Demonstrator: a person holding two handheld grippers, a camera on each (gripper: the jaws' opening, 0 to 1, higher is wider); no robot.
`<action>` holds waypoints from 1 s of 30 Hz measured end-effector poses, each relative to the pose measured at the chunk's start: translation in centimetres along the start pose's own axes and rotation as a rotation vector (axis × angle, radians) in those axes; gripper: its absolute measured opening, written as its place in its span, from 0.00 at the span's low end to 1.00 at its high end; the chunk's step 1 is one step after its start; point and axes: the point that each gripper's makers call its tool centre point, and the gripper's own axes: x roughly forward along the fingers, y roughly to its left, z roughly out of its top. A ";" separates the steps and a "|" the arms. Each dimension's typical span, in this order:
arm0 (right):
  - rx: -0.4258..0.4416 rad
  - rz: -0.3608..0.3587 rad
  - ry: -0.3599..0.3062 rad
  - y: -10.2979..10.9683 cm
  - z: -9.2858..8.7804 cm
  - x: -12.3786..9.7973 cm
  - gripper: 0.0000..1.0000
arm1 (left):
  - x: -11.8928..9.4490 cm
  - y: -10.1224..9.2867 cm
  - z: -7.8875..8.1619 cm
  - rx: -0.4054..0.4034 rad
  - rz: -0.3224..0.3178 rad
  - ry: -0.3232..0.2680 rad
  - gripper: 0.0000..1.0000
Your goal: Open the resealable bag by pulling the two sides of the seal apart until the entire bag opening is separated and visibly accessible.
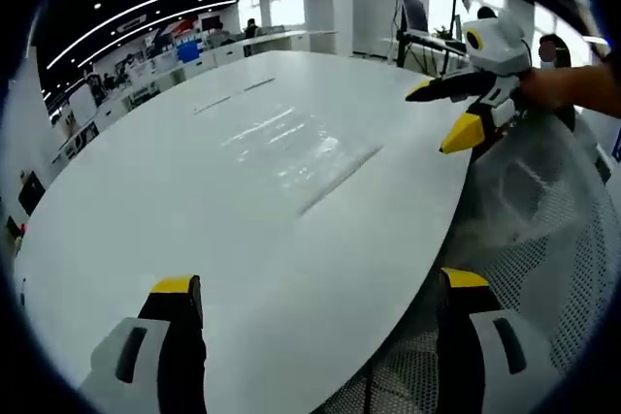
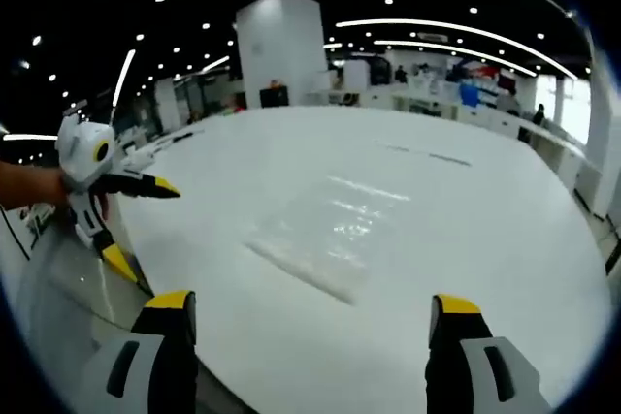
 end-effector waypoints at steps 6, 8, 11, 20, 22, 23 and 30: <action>-0.055 -0.016 0.007 0.2 -0.5 0.0 0.98 | 0.1 0.3 -0.9 0.045 0.026 0.006 0.99; -0.078 -0.017 -0.025 0.3 0.2 -0.1 0.98 | 0.2 0.3 -0.8 0.037 0.033 -0.004 0.99; -0.078 -0.016 -0.020 0.3 0.0 0.0 0.98 | 0.1 0.4 -0.5 0.035 0.046 -0.026 0.99; -0.029 -0.019 0.019 0.0 -1.1 0.2 0.97 | 0.4 0.4 -0.7 0.009 0.042 -0.033 0.97; -0.016 -0.017 0.029 0.0 -1.3 0.2 0.97 | 0.5 0.4 -0.8 0.011 0.044 -0.034 0.97; -0.011 -0.016 0.031 0.0 -1.4 0.2 0.97 | 0.5 0.5 -0.8 0.010 0.045 -0.031 0.97; -0.009 -0.021 0.046 -0.1 -1.7 0.2 0.96 | 0.6 0.5 -1.0 0.012 0.042 -0.024 0.96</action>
